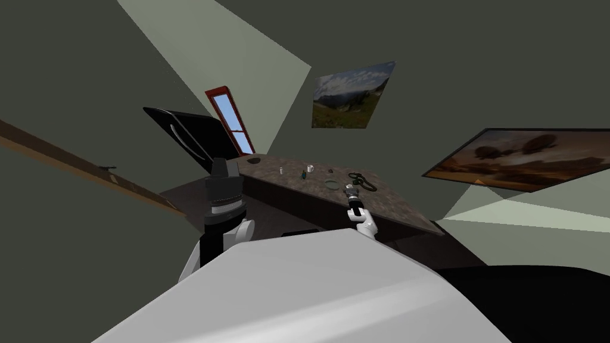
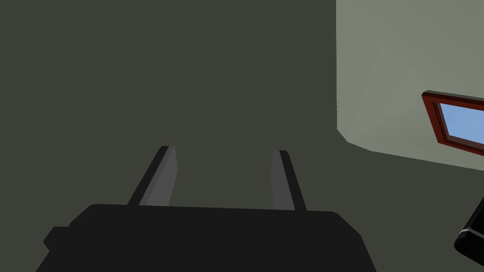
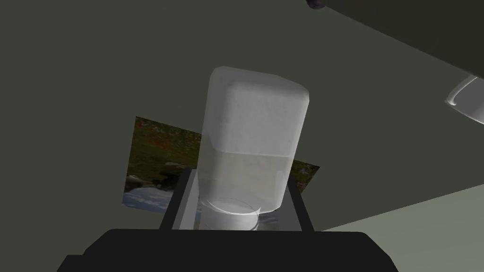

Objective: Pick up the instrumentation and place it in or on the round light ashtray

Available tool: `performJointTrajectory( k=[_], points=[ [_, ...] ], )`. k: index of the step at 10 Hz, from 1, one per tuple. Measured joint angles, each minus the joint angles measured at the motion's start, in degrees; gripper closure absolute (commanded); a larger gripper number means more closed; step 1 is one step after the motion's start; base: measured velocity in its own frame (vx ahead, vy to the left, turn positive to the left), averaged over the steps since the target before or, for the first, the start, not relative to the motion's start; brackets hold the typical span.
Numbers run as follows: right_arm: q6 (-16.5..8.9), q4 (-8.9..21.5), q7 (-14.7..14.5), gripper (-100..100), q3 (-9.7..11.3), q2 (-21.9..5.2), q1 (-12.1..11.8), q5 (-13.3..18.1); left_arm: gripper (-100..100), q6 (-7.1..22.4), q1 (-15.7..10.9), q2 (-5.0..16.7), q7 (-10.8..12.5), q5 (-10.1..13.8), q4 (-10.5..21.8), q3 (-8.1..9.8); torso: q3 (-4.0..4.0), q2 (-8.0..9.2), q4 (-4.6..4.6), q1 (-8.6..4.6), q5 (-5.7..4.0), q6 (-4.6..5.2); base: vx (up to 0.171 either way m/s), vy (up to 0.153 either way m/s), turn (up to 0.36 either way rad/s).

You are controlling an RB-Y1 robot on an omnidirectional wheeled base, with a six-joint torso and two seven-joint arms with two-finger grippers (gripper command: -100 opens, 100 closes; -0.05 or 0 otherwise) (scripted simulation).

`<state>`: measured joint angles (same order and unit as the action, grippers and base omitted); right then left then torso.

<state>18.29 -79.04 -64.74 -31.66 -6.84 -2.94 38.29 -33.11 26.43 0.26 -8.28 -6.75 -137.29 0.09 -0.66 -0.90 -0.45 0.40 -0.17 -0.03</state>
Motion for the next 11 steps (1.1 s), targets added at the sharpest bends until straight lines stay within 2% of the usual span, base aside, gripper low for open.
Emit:
performJointTrajectory(
  k=[3, 5, 6, 10, 11],
  points=[
    [-2.76, -0.32, -0.1, 100, 0.05, 0.85, 1.38, -0.74, 0, 0.0, 0.0, 0.0, 0.0, 0.0, 0.0, 0.0, -0.02, -0.04, -0.01, -0.18, -0.07, -0.01, 0.206, 0.138, -0.051],
    [-4.7, -0.56, -0.17, 100, 0.09, 2.57, 2.36, -1.3, 0, 0.0, 0.0, 0.01, 0.0, 0.0, 0.0, 0.0, -0.09, -0.14, -0.04, -0.29, -0.14, -0.03, 0.157, 0.09, -0.025],
    [-4.87, -0.57, -0.19, -100, 0.14, 2.72, 2.45, -1.33, 0, 0.0, -0.01, 0.01, 0.0, 0.0, 0.0, 0.01, 0.1, 0.22, 0.01, -0.56, -0.17, 0.03, 0.019, 0.013, 0.004],
    [-4.84, -0.57, -0.18, -100, 0.21, 2.75, 2.51, -1.32, 0, 0.01, -0.02, 0.01, 0.0, 0.0, 0.01, 0.01, 0.43, 0.78, 0.14, -0.89, -0.23, 0.12, 0.003, 0.002, 0.003],
    [-4.83, -0.57, -0.18, 0, 0.22, 2.76, 2.52, -1.32, 0, 0.01, -0.02, 0.01, 0.0, 0.0, 0.01, 0.01, 0.46, 0.82, 0.15, -0.9, -0.23, 0.13, 0.0, 0.0, 0.0]
  ],
)
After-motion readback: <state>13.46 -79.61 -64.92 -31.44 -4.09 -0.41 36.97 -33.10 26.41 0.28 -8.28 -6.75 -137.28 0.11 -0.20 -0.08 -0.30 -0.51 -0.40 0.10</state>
